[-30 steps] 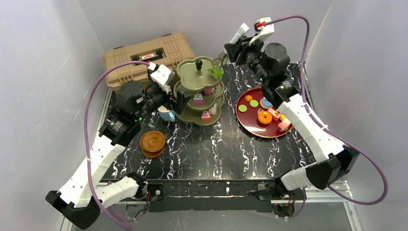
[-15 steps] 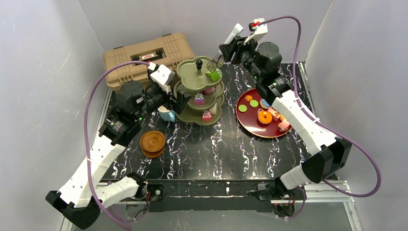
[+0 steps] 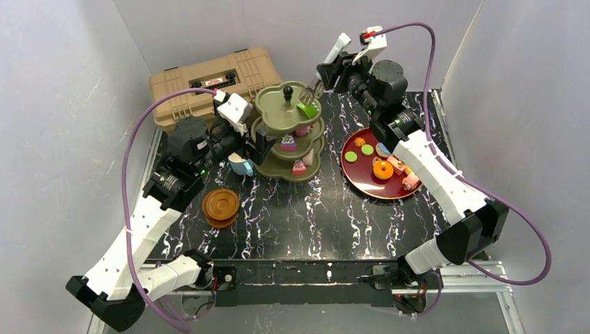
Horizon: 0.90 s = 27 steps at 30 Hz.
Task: Serve the afternoon tea
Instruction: Place the desert on the desert table.
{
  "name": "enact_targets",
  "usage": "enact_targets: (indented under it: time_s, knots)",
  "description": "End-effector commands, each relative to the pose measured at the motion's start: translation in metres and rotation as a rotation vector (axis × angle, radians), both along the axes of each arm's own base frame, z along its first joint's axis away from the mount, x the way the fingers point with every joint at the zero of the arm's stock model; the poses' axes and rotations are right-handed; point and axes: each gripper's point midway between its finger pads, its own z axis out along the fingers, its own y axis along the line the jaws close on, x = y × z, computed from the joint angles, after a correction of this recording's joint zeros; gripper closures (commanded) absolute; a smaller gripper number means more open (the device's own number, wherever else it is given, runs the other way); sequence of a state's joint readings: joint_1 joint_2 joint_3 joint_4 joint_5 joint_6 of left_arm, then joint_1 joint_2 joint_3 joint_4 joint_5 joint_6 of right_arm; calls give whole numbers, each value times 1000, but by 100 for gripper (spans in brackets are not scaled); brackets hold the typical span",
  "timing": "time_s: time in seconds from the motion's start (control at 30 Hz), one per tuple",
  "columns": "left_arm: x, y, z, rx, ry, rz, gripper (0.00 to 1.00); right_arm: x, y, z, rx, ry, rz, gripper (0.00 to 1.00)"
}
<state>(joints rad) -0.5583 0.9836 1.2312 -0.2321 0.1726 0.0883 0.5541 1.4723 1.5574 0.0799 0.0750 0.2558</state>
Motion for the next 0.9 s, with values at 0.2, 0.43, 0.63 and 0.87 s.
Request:
enact_targets:
  time_s: [0.2,0.43,0.63,0.87]
  knots:
    - [-5,3,20,-35,-46,-4,2,-19,-46,85,86,-181,-88,53]
    - [-4,4,22,-29,-55,-1,2,-17,-93,59,-3,-128,-210,55]
    - [-4,2,18,-31,-47,-6,2,-21,-151,-27,-162,47,-417,60]
    - [-4,2,15,-26,-42,-8,2,-30,-201,-100,-224,170,-579,61]
